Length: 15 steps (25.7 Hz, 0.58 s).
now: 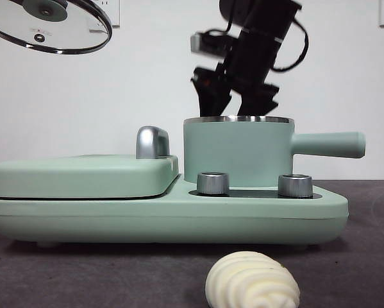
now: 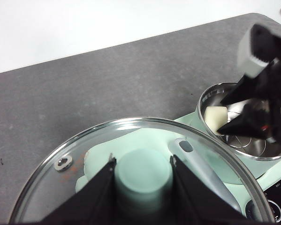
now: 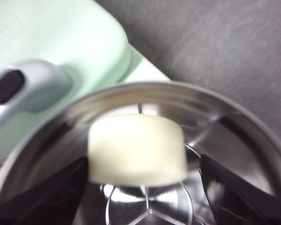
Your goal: Put the buns in a small steamer
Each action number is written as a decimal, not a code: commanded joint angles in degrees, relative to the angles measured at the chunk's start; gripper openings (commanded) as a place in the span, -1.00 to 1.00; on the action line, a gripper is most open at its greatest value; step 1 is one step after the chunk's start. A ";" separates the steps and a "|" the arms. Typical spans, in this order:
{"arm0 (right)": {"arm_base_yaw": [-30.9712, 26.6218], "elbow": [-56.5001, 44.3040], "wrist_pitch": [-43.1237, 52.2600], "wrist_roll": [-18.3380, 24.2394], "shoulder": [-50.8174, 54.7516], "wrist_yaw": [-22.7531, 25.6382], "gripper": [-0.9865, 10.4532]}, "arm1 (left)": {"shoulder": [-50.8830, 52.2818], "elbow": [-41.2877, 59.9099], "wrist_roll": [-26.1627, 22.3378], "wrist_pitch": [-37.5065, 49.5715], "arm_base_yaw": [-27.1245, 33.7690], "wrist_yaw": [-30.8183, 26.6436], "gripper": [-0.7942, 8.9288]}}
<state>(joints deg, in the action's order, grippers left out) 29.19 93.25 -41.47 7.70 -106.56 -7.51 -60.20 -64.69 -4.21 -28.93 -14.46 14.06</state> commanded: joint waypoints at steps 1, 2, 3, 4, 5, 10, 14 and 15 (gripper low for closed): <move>0.42 2.62 -1.79 0.50 2.60 -0.59 -0.16 | -0.07 -0.98 0.44 1.73 -0.02 0.31 -0.81; 0.42 2.86 -3.15 0.46 3.91 -1.57 -0.16 | -0.07 -0.98 0.44 1.73 -0.02 0.31 -0.81; 0.42 2.86 -4.70 0.33 5.40 -2.47 -0.16 | -0.07 -0.98 0.44 1.73 -0.02 0.31 -0.81; 0.42 2.86 -6.82 0.15 6.91 -3.56 -0.16 | -0.09 -0.98 0.44 1.73 -0.02 0.31 -0.81; 0.44 2.86 -9.25 -0.02 8.37 -5.11 -0.17 | -0.09 -0.98 0.44 1.73 -0.02 0.31 -0.81; 2.03 -2.58 -11.43 0.02 17.51 -12.39 -0.17 | -0.09 -0.98 0.44 1.73 -0.02 0.31 -0.81; 4.13 -10.25 -5.57 0.02 24.57 -12.39 -0.17 | -0.09 -0.98 0.44 1.73 -0.02 0.31 -0.81; 4.79 -12.46 -4.13 0.02 26.38 -12.39 -0.17 | -0.09 -0.98 0.44 1.73 -0.02 0.31 -0.81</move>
<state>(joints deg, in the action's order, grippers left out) 33.21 81.56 -46.52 7.66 -80.66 -19.57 -60.20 -64.69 -4.21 -28.93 -14.46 14.06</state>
